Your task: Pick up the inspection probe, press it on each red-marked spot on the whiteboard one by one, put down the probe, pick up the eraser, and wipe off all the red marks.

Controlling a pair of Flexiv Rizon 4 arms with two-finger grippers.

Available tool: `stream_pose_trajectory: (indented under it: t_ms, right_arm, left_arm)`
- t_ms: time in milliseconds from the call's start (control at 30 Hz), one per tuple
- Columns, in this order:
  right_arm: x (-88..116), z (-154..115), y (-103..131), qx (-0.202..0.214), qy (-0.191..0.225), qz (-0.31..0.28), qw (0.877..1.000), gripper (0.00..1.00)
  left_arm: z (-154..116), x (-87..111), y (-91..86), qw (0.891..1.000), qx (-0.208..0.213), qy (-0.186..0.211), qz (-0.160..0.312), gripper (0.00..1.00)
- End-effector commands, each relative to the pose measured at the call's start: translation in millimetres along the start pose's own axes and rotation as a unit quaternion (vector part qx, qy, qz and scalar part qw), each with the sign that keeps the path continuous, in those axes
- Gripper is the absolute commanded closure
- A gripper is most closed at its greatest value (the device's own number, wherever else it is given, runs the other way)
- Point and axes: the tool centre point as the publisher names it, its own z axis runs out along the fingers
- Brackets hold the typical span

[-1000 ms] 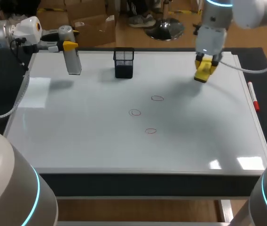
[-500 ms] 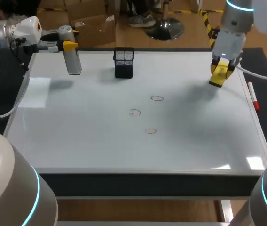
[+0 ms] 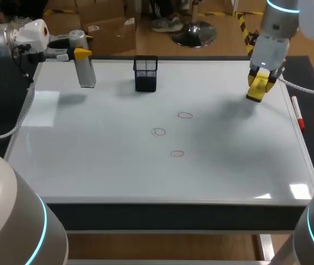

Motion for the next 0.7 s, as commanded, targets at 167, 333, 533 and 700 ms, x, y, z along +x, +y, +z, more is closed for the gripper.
stream_pose_trajectory:
  t_ms: [167, 333, 533, 700]
  right_arm:
    - [0.6, -0.8, -0.2, 0.001, 0.001, -0.001, 1.000, 1.00]
    - [0.6, -0.8, -0.2, 0.001, 0.001, -0.001, 1.000, 1.00]
    - [0.6, -0.8, -0.2, 0.001, 0.001, -0.001, 1.000, 1.00]
    - [0.6, -0.8, -0.2, 0.001, 0.001, -0.001, 1.000, 1.00]
  left_arm:
    - [10.0, 12.6, -0.3, 1.000, 0.004, 0.010, -0.008, 1.00]
    - [33.9, 44.2, 1.0, 0.999, 0.012, 0.044, -0.006, 1.00]
    - [60.1, 77.3, -1.4, 0.998, 0.018, 0.065, -0.001, 1.00]
    - [83.5, 104.2, -0.1, 0.996, 0.024, 0.085, -0.005, 1.00]
